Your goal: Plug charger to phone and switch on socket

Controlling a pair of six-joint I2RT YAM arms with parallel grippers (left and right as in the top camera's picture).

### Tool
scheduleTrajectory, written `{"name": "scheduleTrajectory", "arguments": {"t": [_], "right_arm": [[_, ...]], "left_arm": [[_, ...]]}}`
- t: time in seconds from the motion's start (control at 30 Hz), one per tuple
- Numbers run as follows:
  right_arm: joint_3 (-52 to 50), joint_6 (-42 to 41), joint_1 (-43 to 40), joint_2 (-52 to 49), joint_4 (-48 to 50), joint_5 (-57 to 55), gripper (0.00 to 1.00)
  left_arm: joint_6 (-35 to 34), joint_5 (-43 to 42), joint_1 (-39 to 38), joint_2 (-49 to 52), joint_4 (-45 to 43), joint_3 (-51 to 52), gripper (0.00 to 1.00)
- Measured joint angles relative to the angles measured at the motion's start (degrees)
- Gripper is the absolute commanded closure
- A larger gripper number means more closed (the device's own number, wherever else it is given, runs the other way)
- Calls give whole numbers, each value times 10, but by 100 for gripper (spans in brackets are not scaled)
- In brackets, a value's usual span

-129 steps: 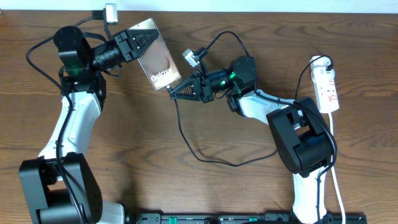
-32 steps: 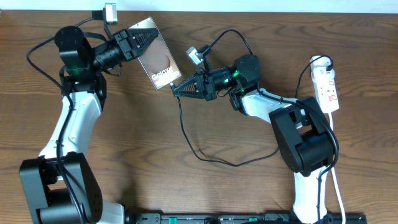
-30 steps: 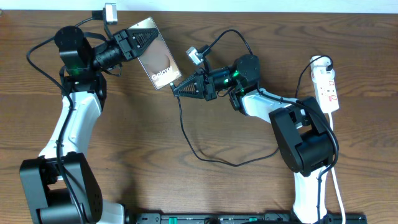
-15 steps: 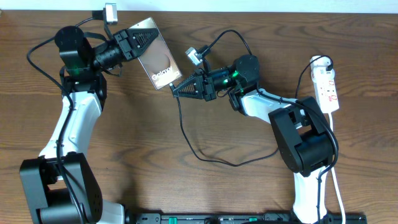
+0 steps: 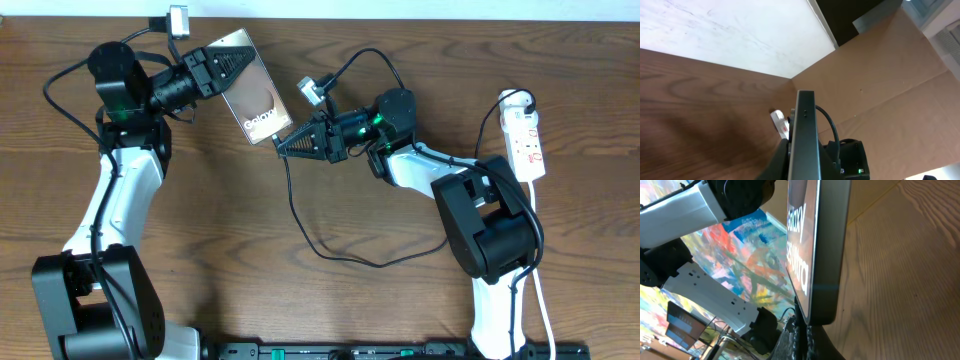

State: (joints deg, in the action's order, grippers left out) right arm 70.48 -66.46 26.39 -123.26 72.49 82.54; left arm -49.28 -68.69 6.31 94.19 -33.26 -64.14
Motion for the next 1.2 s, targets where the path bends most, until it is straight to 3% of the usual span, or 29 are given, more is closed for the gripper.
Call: {"name": "scheduleTrajectory", "arguments": {"t": [1.2], "right_arm": [[0,-21,8,0,0,-3,99]], "left_arm": [[21,-29,0,0,-2,0,93]]}}
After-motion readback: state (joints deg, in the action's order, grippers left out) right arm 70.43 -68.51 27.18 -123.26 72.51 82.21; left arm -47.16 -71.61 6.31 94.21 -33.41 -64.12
